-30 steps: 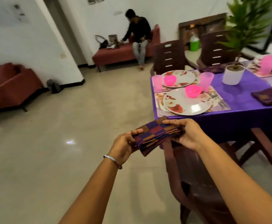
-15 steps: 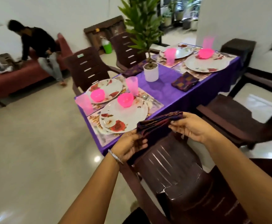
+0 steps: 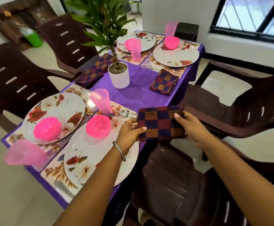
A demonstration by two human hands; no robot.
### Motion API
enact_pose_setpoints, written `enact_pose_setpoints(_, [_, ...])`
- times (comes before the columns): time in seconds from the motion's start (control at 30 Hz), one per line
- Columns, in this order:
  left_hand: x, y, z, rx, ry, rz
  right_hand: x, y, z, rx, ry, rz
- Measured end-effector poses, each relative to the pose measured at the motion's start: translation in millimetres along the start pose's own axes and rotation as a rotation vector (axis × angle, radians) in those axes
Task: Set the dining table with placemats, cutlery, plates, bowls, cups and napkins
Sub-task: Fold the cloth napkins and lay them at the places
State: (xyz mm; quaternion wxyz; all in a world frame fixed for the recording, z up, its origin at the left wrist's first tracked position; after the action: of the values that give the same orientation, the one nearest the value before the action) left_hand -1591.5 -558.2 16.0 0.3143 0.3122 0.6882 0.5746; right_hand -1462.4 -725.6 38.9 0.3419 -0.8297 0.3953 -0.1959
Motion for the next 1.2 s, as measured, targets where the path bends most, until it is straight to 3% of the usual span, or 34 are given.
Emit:
enact_pose_setpoints(0.2, [12.8,-6.3,63.0,0.059,0.009,-0.047,-23.0,-33.2,45.2,-0.088,-0.066,-0.059])
enact_pose_setpoints(0.4, [22.6,-9.2,131.2,0.067,-0.024,-0.124,-21.0,-93.7,98.1,-0.021,0.055,-0.152])
enact_pose_setpoints(0.57, [28.3,-16.9,187.2,0.102,-0.084,0.142,-20.4,-113.6,152.2,0.048,0.234,-0.022])
enact_pose_setpoints(0.7, [31.9,-25.2,208.9,0.065,-0.191,0.593,-32.1,-90.4,192.2,-0.024,0.24,0.143])
enact_pose_setpoints(0.9, [18.6,-40.1,214.5,0.064,-0.308,0.697,-36.9,-51.9,212.8,-0.069,0.297,0.159])
enact_pose_setpoints(1.03, [13.4,-42.0,215.0,0.075,-0.363,0.77,-38.5,-43.5,210.5,-0.001,0.366,0.0])
enact_pose_setpoints(1.2, [6.4,-41.4,208.2,-0.053,-0.373,1.092,-37.2,-40.7,194.8,0.146,0.594,-0.319])
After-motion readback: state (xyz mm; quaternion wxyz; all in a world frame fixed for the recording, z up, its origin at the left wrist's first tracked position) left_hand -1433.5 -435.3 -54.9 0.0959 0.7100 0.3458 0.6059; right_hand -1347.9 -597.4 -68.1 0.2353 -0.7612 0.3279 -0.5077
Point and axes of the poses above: each hand's wrist, its own z-axis towards the middle knuckle, its own x-axis out of the back of the hand, y = z × x, the point moved 6 cm from there along z, towards the middle knuckle, and after that the axes turned 15 degrees about -x, right-handed, at the moved point
